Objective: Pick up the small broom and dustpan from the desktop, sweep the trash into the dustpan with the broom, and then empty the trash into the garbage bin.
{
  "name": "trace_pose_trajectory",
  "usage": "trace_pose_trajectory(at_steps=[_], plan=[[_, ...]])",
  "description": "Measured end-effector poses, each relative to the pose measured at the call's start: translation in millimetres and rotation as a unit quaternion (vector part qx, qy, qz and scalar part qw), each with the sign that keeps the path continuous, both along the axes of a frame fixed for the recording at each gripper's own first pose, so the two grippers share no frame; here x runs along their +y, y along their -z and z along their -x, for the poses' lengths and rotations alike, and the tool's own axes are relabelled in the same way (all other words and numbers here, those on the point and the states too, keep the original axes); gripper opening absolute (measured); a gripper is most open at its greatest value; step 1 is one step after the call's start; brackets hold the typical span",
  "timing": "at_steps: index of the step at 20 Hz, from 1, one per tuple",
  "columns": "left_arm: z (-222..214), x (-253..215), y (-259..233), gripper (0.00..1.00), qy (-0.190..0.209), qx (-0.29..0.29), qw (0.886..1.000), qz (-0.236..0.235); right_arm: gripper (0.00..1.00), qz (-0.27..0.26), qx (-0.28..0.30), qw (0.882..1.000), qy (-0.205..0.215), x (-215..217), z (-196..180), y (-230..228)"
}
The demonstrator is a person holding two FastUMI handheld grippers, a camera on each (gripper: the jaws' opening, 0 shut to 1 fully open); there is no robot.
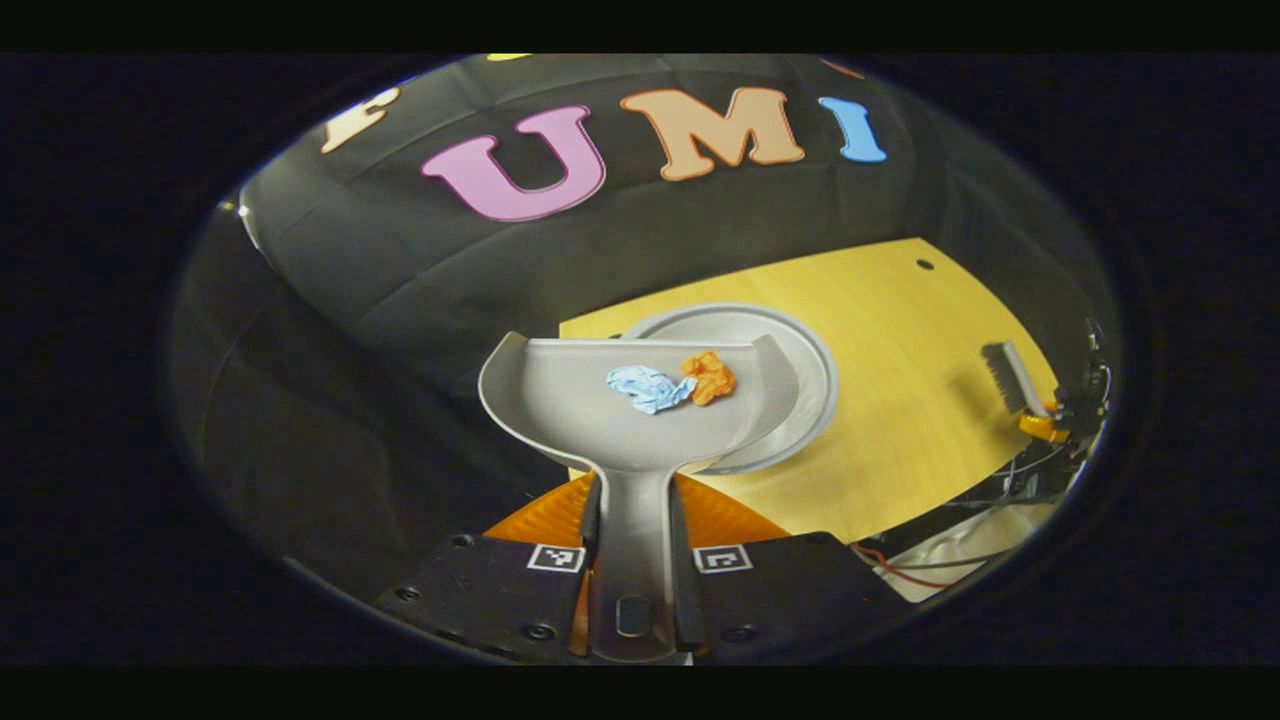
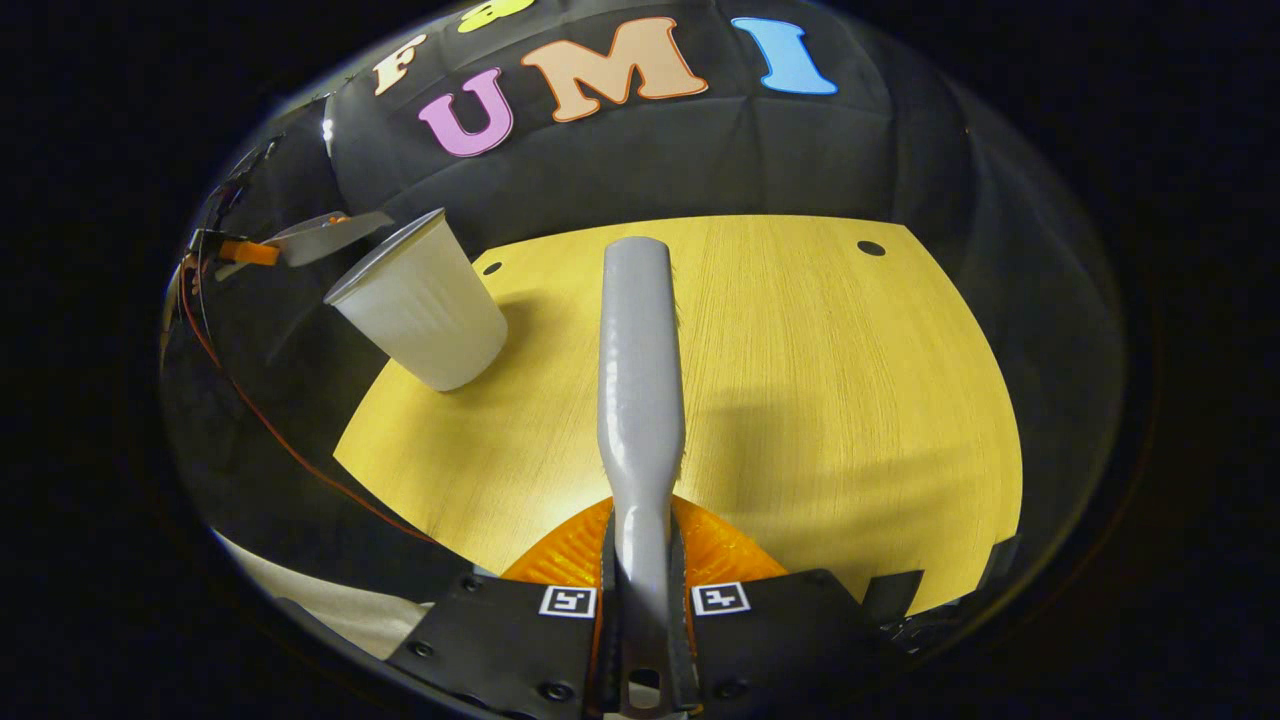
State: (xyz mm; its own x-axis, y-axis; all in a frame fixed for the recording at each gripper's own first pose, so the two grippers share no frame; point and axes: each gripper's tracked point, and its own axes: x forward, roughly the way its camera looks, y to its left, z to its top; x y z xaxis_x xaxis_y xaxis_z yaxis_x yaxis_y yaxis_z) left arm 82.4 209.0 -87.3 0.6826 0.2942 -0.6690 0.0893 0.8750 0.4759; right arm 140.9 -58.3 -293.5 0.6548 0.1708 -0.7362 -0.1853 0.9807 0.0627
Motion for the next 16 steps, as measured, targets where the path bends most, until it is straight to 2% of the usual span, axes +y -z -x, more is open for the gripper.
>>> trace_pose_trajectory(at_steps=[4, 8, 13, 16], plan=[[10, 14, 11, 0.25, -0.010, 0.069, 0.996, -0.055, 0.21, 0.000, 0.005, 1.000, 0.004, -6, 1, 5], [9, 19, 11, 0.26, -0.009, 0.093, 0.991, -0.092, 0.20, -0.002, 0.005, 1.000, 0.011, -9, 6, 10], [10, 19, 12, 0.25, -0.010, 0.095, 0.992, -0.082, 0.20, 0.004, 0.001, 1.000, 0.010, -12, 12, 6], [10, 15, 16, 0.25, -0.004, 0.065, 0.997, -0.048, 0.21, 0.006, -0.006, 1.000, 0.011, -12, 11, 2]])
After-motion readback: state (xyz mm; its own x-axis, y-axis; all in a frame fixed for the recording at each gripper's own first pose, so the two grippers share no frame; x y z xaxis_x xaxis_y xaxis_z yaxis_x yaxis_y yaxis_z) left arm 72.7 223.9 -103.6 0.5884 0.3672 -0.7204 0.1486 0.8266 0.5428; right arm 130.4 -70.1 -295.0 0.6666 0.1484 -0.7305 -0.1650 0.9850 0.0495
